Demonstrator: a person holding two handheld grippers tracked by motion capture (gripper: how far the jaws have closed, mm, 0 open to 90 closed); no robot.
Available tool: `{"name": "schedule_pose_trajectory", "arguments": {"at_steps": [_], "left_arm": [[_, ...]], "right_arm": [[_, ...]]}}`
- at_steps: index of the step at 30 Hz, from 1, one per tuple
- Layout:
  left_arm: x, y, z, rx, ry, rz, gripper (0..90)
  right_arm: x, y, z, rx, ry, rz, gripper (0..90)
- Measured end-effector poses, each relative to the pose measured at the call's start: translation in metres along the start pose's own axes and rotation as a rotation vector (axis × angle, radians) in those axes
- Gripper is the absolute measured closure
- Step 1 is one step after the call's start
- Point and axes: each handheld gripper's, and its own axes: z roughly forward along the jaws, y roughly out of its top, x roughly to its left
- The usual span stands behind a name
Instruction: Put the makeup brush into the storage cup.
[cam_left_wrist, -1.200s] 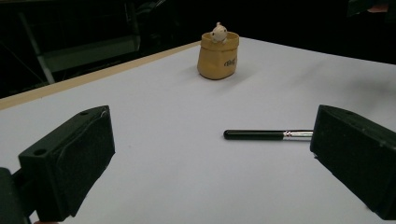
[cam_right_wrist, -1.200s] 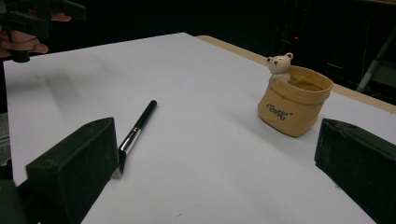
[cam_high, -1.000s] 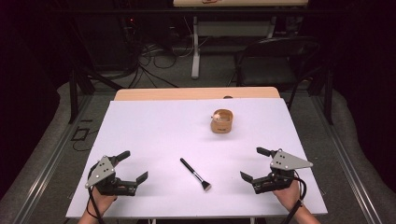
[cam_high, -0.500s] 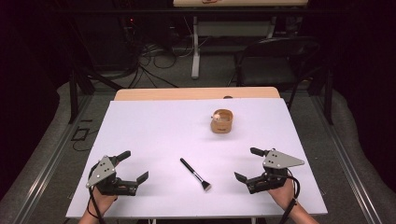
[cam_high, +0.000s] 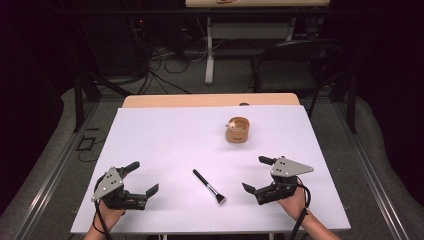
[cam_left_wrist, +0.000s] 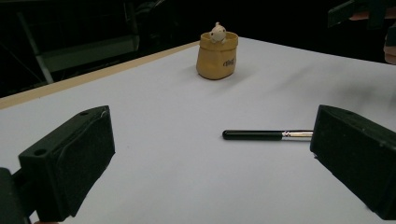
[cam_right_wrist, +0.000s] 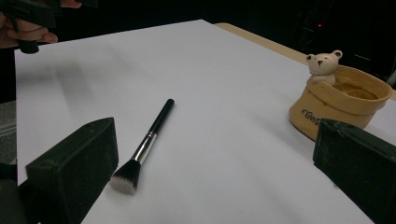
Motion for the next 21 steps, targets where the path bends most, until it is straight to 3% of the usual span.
{"name": "schedule_pose_trajectory", "arguments": {"at_steps": [21], "left_arm": [[0.000,0.000,-0.001,0.001,-0.003,-0.001,0.0]], "right_arm": [[0.002,0.006,0.032,0.008,0.049,-0.005,0.0]]}}
